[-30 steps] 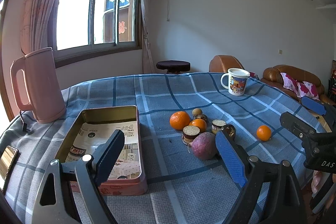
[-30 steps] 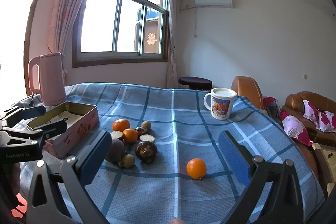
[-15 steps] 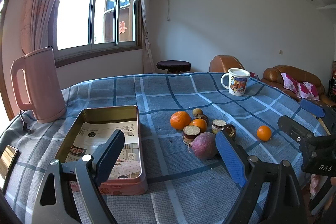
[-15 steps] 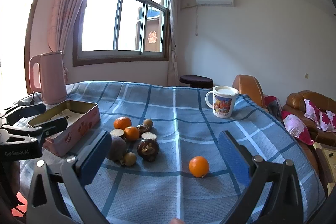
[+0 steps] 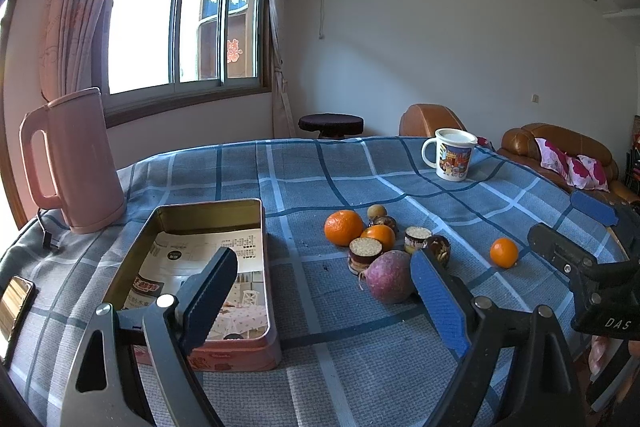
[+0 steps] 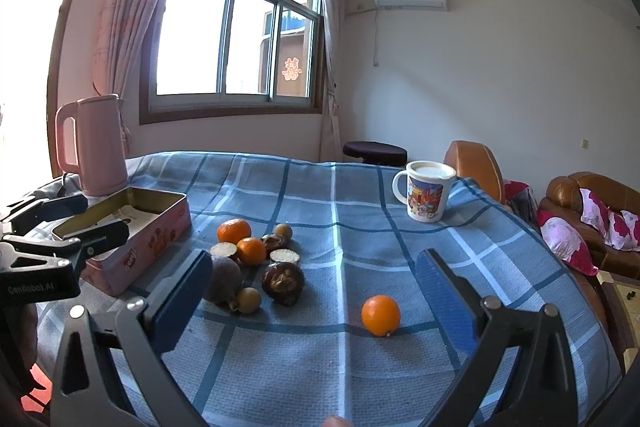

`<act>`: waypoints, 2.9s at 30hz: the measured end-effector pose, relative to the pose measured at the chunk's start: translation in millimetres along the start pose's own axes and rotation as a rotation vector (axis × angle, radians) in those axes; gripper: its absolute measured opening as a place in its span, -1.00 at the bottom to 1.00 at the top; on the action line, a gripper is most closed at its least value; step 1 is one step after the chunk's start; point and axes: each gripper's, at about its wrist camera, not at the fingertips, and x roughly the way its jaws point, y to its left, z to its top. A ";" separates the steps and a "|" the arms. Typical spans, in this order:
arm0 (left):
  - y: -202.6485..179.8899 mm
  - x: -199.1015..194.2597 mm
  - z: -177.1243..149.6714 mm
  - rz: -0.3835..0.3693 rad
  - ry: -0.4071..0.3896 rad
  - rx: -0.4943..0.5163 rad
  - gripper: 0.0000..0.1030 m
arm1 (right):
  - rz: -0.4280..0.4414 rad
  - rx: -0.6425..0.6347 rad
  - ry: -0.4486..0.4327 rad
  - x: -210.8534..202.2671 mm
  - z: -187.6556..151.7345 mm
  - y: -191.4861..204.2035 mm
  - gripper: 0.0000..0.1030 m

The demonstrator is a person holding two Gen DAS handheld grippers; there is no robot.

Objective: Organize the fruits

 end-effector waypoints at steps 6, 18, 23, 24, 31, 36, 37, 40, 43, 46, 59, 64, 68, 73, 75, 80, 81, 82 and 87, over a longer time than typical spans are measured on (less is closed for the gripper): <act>0.0 6.1 -6.0 0.003 0.018 0.001 0.74 | 0.000 0.004 0.017 5.0 -4.6 -3.0 1.00; -1.9 28.9 -13.2 0.000 0.094 -0.005 0.74 | -0.064 0.015 0.098 30.0 -20.9 -30.2 1.00; -0.6 40.5 -14.5 -0.031 0.137 -0.023 0.74 | -0.099 0.074 0.148 46.7 -29.4 -52.7 1.00; -1.6 43.4 -14.1 -0.039 0.148 -0.025 0.74 | -0.100 0.078 0.160 49.9 -31.1 -55.2 1.00; -18.7 63.4 -7.7 -0.098 0.194 0.004 0.74 | -0.083 0.098 0.252 70.1 -35.3 -71.0 0.99; -31.3 79.9 -1.8 -0.149 0.237 0.015 0.74 | -0.058 0.066 0.318 83.4 -35.6 -66.3 0.70; -33.3 82.1 -1.8 -0.158 0.246 0.017 0.74 | -0.054 0.064 0.334 86.5 -36.7 -66.4 0.58; -41.5 90.0 -2.2 -0.176 0.280 0.042 0.74 | -0.037 0.078 0.374 93.6 -39.5 -70.0 0.54; -43.6 98.0 -3.8 -0.186 0.306 0.036 0.70 | -0.044 0.068 0.395 96.5 -37.4 -72.5 0.51; -44.2 104.4 -5.6 -0.209 0.337 0.022 0.39 | -0.043 0.056 0.415 102.0 -35.0 -73.7 0.36; -38.9 113.7 -10.6 -0.210 0.385 -0.023 0.23 | 0.025 0.037 0.484 116.1 -41.9 -70.0 -0.25; -38.8 106.9 -11.1 -0.207 0.353 -0.011 0.01 | 0.037 0.039 0.440 108.5 -41.5 -69.7 -0.25; -39.5 106.3 -11.9 -0.219 0.352 -0.001 0.01 | 0.043 0.028 0.405 101.0 -42.7 -66.3 -0.25; -37.2 105.1 -11.4 -0.236 0.344 -0.012 0.01 | 0.038 0.004 0.385 98.6 -43.7 -62.2 -0.25; -36.6 101.5 -10.5 -0.235 0.321 -0.012 0.01 | 0.045 0.002 0.370 95.8 -43.9 -61.7 -0.25; -36.3 94.7 -9.1 -0.233 0.277 -0.010 0.01 | 0.054 -0.003 0.335 90.8 -43.6 -60.5 -0.25; -35.6 93.7 -9.0 -0.234 0.270 -0.012 0.01 | 0.054 -0.007 0.326 89.7 -43.3 -59.9 -0.25; -35.0 92.7 -8.7 -0.233 0.263 -0.015 0.01 | 0.055 -0.008 0.318 88.3 -43.5 -59.5 -0.25; -33.0 88.4 -7.9 -0.224 0.236 -0.025 0.01 | 0.064 -0.024 0.270 81.6 -42.8 -56.5 -0.25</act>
